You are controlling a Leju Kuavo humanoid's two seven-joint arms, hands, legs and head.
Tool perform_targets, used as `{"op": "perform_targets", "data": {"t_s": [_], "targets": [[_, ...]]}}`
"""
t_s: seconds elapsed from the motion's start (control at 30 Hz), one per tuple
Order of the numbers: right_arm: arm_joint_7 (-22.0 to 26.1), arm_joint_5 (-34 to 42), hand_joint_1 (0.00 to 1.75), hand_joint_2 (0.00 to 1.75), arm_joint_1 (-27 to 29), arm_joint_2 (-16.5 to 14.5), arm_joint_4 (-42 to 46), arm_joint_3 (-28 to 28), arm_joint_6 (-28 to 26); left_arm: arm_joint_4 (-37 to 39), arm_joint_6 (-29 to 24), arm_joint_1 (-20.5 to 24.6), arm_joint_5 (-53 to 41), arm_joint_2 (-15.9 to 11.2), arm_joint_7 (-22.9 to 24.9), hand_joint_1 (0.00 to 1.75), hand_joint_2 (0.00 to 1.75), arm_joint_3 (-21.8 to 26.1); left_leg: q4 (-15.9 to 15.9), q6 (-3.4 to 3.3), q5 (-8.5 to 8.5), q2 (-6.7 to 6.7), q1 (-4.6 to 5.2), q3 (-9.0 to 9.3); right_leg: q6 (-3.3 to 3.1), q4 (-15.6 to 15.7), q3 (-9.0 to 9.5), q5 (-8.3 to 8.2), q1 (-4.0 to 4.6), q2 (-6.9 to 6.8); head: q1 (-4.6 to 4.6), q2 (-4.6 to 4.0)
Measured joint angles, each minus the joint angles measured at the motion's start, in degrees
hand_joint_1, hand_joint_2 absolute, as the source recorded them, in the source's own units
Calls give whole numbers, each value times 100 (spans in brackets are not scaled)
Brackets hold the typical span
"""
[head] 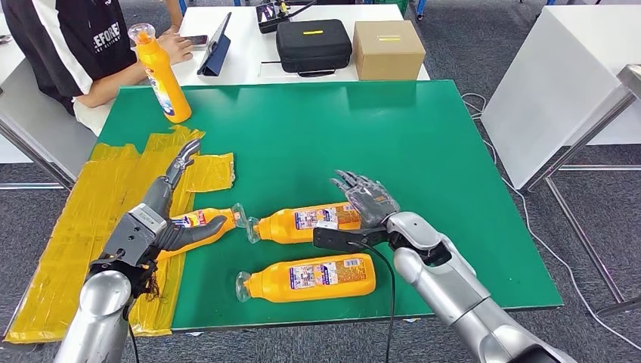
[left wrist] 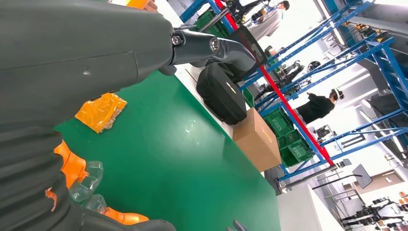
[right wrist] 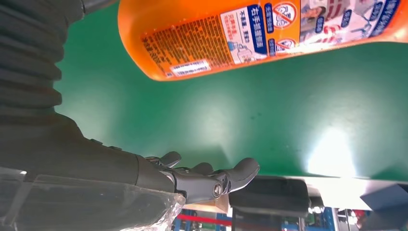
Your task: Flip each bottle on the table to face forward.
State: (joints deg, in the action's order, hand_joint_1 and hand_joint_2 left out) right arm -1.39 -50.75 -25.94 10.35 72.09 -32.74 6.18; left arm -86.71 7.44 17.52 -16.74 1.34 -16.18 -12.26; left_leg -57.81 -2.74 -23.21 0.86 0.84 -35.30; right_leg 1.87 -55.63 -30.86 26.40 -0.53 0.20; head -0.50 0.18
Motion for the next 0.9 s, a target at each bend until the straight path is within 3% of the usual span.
{"op": "perform_targets", "data": {"t_s": [0.9], "targets": [[-120, -31, 0, 175, -518, -660, -1689, -137, -122, 0, -34, -1, 0, 108, 70, 0, 175, -23, 0, 1, 1, -1, -1, 1, 0, -1, 0, 0, 0, 0, -1, 1]]}}
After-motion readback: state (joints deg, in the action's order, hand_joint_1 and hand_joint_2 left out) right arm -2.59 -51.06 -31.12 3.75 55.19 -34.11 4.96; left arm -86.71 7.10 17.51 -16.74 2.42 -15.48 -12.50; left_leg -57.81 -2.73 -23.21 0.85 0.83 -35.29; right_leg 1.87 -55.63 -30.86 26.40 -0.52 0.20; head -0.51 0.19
